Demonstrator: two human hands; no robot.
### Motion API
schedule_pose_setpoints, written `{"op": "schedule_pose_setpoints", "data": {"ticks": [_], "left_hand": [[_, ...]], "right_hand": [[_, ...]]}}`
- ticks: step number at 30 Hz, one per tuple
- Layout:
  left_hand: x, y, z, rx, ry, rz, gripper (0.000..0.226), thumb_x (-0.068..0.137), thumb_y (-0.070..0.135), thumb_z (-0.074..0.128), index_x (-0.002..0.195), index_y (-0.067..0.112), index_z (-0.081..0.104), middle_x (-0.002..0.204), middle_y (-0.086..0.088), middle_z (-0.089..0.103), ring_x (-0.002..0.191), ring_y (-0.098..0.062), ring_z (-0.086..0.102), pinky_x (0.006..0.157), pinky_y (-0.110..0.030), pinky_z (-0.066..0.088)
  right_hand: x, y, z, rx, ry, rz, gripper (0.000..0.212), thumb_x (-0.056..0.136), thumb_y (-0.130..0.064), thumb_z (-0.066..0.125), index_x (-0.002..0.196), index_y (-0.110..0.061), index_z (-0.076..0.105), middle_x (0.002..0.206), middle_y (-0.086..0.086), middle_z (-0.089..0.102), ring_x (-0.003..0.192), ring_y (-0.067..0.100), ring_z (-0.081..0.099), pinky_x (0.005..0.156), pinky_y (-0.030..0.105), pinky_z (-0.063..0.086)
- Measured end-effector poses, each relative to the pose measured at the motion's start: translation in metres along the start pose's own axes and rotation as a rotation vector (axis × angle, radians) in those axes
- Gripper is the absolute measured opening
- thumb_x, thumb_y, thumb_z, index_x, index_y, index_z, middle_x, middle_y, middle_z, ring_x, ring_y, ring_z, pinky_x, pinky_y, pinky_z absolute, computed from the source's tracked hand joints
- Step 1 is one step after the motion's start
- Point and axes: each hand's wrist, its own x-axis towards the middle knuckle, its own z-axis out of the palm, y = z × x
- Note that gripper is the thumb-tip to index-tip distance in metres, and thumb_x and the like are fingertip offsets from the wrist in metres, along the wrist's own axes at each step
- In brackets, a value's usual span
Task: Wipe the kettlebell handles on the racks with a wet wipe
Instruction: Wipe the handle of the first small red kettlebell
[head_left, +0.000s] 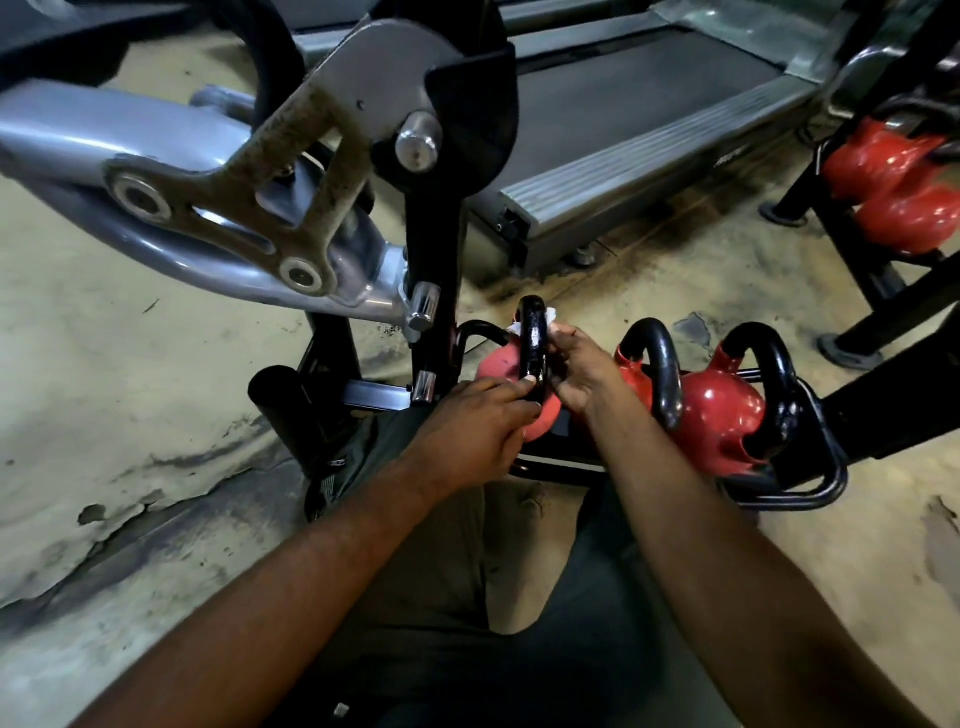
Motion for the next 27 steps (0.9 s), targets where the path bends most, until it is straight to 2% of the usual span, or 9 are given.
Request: {"op": "schedule_pose_setpoints", "data": {"ticks": [3, 5, 9, 11, 13, 16, 19, 24, 27], "left_hand": [[0.005, 0.001, -0.005, -0.043, 0.068, -0.023, 0.041, 0.093, 0.020, 0.055, 0.133, 0.019, 0.059, 0.140, -0.002, 0.055, 0.129, -0.020, 0.048, 0.107, -0.043, 0.042], [0.010, 0.002, -0.007, -0.122, 0.109, -0.112, 0.053, 0.092, 0.016, 0.055, 0.144, 0.020, 0.047, 0.150, -0.002, 0.042, 0.136, -0.018, 0.040, 0.112, -0.038, 0.039], [0.051, -0.006, -0.018, -0.307, 0.164, -0.308, 0.070, 0.088, -0.003, 0.048, 0.151, 0.023, 0.035, 0.159, -0.001, 0.025, 0.143, -0.017, 0.030, 0.112, -0.026, 0.032], [0.088, -0.016, -0.021, -0.370, 0.215, -0.346, 0.066, 0.083, -0.011, 0.045, 0.143, 0.015, 0.048, 0.152, -0.010, 0.038, 0.139, -0.022, 0.038, 0.110, -0.017, 0.025], [0.126, -0.028, -0.021, -0.432, 0.200, -0.436, 0.054, 0.082, -0.011, 0.047, 0.128, 0.012, 0.062, 0.134, -0.010, 0.058, 0.125, -0.023, 0.053, 0.097, -0.015, 0.036], [0.163, -0.036, -0.023, -0.507, 0.061, -0.603, 0.028, 0.090, -0.001, 0.060, 0.111, 0.011, 0.072, 0.117, -0.007, 0.070, 0.107, -0.019, 0.065, 0.084, -0.024, 0.047], [0.171, -0.041, -0.029, -0.339, -0.104, -0.599, 0.020, 0.088, 0.018, 0.072, 0.107, 0.012, 0.074, 0.113, -0.005, 0.072, 0.106, -0.019, 0.066, 0.085, -0.025, 0.048], [0.180, -0.037, -0.047, -0.005, -0.249, -0.456, 0.030, 0.082, 0.032, 0.078, 0.107, 0.017, 0.074, 0.111, -0.002, 0.072, 0.105, -0.021, 0.066, 0.093, -0.033, 0.053], [0.186, -0.029, -0.063, 0.151, -0.417, -0.260, 0.036, 0.087, 0.035, 0.071, 0.116, 0.015, 0.071, 0.116, -0.005, 0.070, 0.107, -0.025, 0.064, 0.093, -0.033, 0.051]], "right_hand": [[-0.014, 0.007, -0.010, -0.043, -0.013, 0.070, 0.011, 0.100, -0.010, 0.048, 0.094, -0.014, 0.057, 0.090, 0.012, 0.065, 0.075, 0.022, 0.063, 0.068, 0.033, 0.055], [-0.036, 0.013, -0.017, -0.104, -0.036, 0.057, 0.012, 0.100, -0.010, 0.050, 0.094, -0.014, 0.060, 0.085, 0.007, 0.066, 0.075, 0.017, 0.062, 0.067, 0.027, 0.054], [-0.060, 0.019, -0.011, -0.237, -0.033, -0.302, 0.003, 0.090, -0.008, 0.067, 0.088, -0.007, 0.070, 0.083, 0.003, 0.073, 0.081, 0.016, 0.068, 0.082, 0.030, 0.055], [-0.054, 0.013, -0.006, -0.562, 0.068, -0.554, 0.009, 0.084, -0.017, 0.076, 0.091, -0.011, 0.075, 0.091, 0.002, 0.074, 0.089, 0.011, 0.069, 0.087, 0.025, 0.053], [-0.046, 0.005, 0.000, -0.879, 0.194, -0.785, 0.011, 0.082, -0.022, 0.078, 0.091, -0.017, 0.077, 0.093, -0.002, 0.066, 0.089, 0.005, 0.061, 0.083, 0.017, 0.047], [-0.040, 0.006, 0.014, -1.346, 0.262, -0.888, 0.022, 0.081, -0.021, 0.076, 0.102, -0.015, 0.074, 0.106, 0.005, 0.058, 0.101, 0.018, 0.051, 0.090, 0.030, 0.045], [-0.051, 0.024, 0.016, -1.616, 0.272, -0.941, 0.026, 0.077, -0.020, 0.077, 0.102, -0.015, 0.072, 0.108, 0.008, 0.058, 0.100, 0.026, 0.051, 0.086, 0.039, 0.045], [-0.070, 0.042, -0.005, -1.165, 0.271, -0.965, 0.015, 0.080, -0.016, 0.075, 0.094, -0.018, 0.073, 0.097, 0.000, 0.060, 0.092, 0.015, 0.054, 0.080, 0.028, 0.043], [-0.068, 0.028, -0.003, -0.520, 0.191, -0.536, 0.005, 0.090, -0.020, 0.070, 0.093, -0.016, 0.068, 0.095, -0.002, 0.068, 0.091, 0.009, 0.063, 0.081, 0.019, 0.049]]}}
